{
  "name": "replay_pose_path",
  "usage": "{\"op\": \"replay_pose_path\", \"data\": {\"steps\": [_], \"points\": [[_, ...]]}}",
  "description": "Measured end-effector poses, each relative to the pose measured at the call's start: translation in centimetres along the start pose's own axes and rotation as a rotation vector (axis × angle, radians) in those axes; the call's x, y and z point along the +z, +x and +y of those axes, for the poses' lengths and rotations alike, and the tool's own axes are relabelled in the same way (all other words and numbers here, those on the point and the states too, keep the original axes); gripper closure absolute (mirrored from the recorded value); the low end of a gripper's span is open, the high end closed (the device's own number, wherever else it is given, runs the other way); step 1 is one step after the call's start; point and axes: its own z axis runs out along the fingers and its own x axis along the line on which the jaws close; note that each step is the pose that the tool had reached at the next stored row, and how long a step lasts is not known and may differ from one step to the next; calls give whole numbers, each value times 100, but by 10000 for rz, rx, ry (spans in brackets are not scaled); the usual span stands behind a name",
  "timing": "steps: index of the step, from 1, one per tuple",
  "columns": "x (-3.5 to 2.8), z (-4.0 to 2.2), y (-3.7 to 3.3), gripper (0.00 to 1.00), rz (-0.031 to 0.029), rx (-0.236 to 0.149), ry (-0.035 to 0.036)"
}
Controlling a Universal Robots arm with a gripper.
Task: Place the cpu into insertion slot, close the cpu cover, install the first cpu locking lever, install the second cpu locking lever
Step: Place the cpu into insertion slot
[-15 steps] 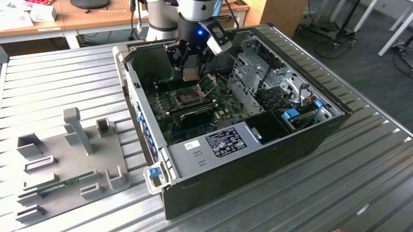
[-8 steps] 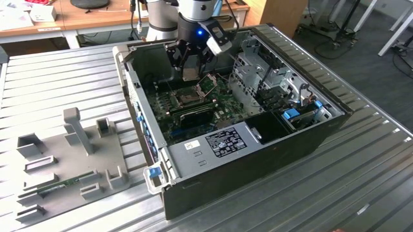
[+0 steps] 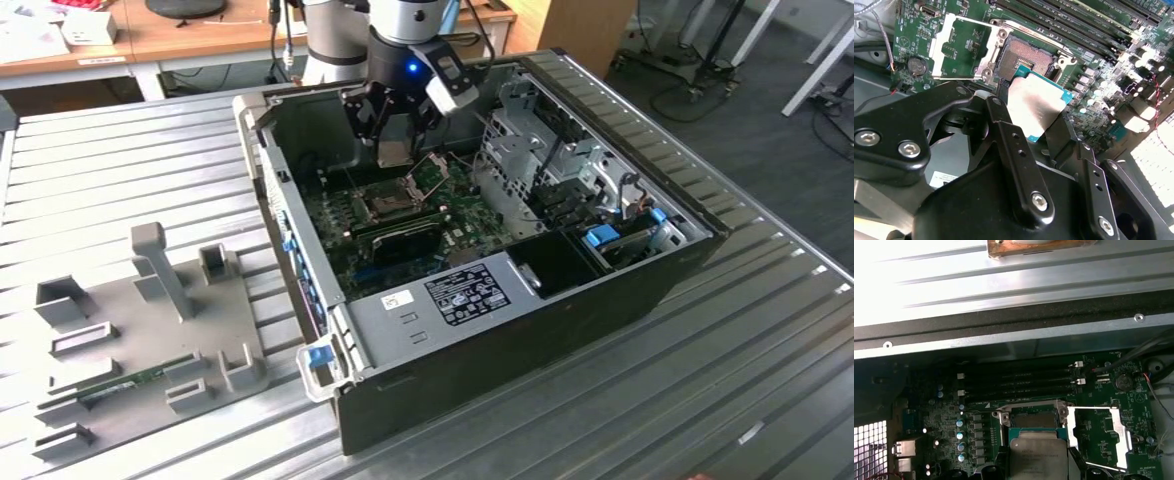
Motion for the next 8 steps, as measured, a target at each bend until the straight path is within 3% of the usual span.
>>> {"op": "replay_pose_path", "data": {"steps": [8], "points": [[1, 0, 0, 46, -23, 252, -1]]}}
